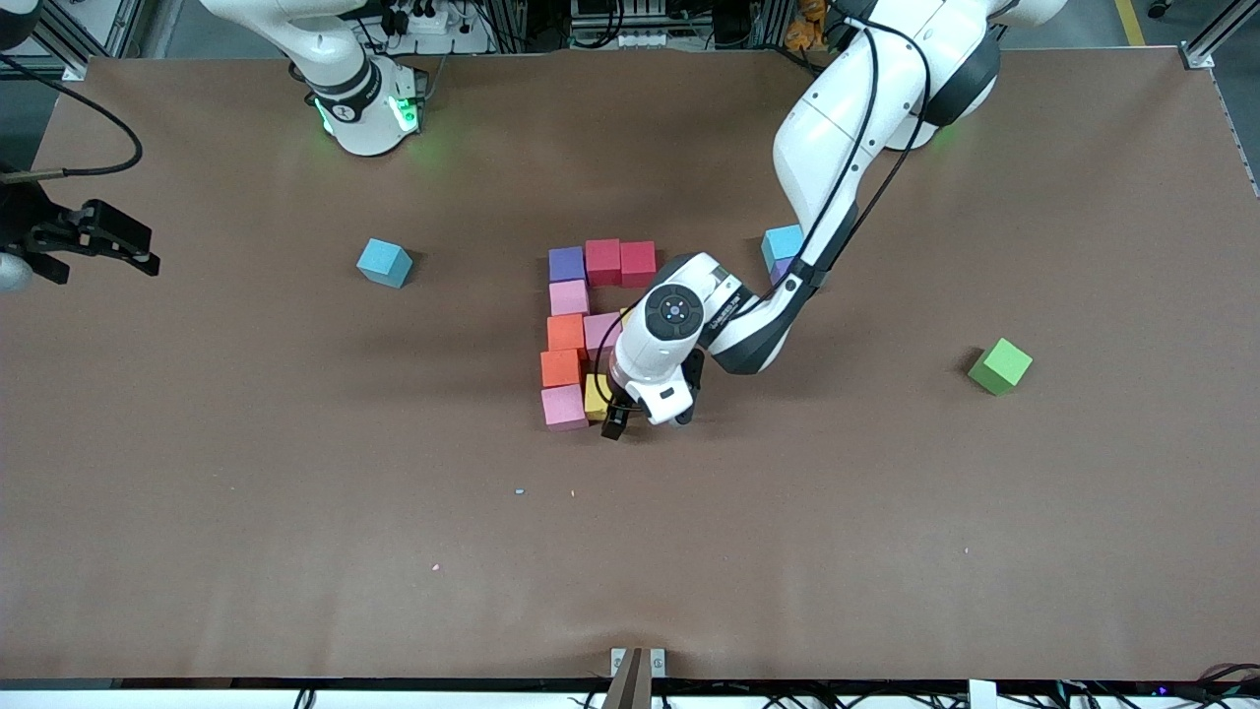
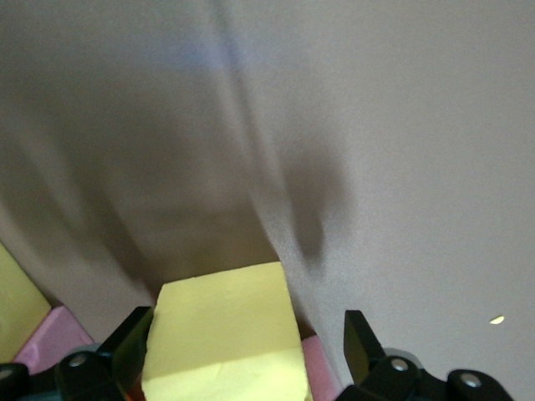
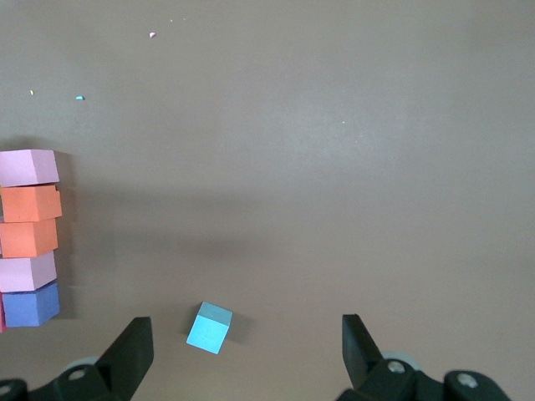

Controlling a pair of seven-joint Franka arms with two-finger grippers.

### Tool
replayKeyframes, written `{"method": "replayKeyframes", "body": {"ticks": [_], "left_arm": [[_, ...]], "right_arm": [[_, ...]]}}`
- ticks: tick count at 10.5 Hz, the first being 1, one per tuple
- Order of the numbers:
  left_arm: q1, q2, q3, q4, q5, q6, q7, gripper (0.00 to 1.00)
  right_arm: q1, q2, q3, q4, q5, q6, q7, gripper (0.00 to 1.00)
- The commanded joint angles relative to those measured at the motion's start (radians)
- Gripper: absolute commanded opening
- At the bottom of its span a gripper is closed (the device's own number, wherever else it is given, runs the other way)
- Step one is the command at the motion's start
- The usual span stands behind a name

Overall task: Arrange 11 blocks into digit 3
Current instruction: 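Lower the yellow cube into the cluster with the left gripper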

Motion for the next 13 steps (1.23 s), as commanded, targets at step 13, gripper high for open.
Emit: {"method": "replayKeyframes", "body": {"ticks": [13], "left_arm": [[-0.018, -0.005, 0.004, -0.001, -0.012, 0.020, -0.208, 1.00]], "right_arm": [[-0.010, 0.008, 0.009, 0.006, 0.001, 0.000, 0.002, 1.00]]}}
